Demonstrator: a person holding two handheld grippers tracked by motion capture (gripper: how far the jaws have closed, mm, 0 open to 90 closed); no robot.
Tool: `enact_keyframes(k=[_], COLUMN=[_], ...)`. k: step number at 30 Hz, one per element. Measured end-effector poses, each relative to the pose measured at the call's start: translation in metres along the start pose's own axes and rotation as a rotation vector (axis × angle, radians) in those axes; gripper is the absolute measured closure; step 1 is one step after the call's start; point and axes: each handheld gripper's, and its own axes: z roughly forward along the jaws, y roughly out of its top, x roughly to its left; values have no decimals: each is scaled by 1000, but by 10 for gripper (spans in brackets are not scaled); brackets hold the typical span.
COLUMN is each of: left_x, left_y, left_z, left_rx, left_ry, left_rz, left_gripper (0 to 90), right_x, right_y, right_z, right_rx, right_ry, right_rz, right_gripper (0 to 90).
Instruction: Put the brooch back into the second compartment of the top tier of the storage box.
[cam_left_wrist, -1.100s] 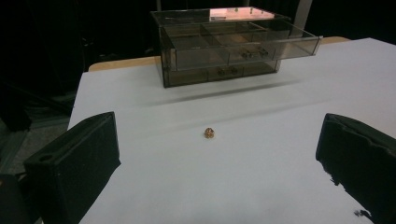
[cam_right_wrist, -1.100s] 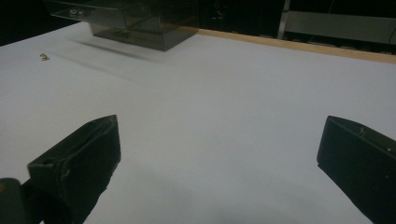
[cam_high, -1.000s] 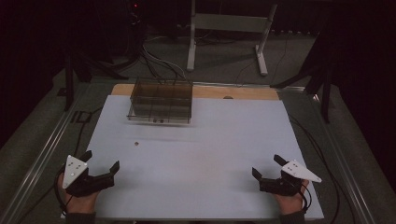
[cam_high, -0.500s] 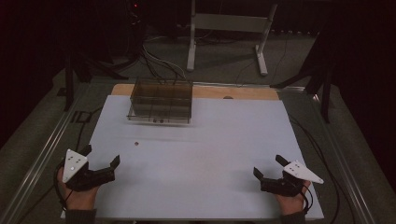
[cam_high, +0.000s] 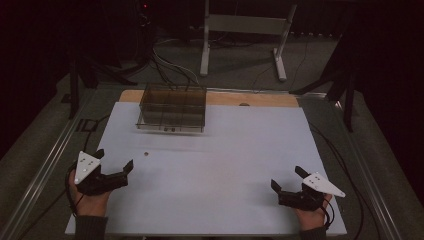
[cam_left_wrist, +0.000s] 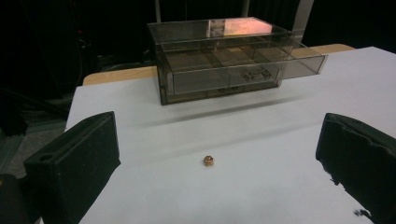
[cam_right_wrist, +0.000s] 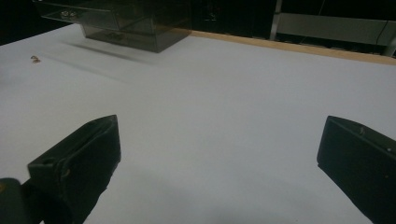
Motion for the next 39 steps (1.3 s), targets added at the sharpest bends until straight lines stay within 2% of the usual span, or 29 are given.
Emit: enact_keyframes(k=[6, 15, 22, 39], left_x=[-1, -4, -3, -1], left_y=[1, 5, 6, 9], left_z=[7, 22, 31, 55], left_rx=[15, 31, 38, 105], left_ry=[-2, -12, -23, -35], left_rz=[-7, 20, 14, 34], left_gripper=[3, 3, 3, 3], right_x=[-1, -2, -3, -3], right_y=[0, -1, -1, -1], right_z=[0, 0, 0, 1], right_rx=[1, 1, 4, 5], right_ry=[-3, -7, -8, -7], right_rz=[5, 5, 8, 8], right_gripper=[2, 2, 2, 2])
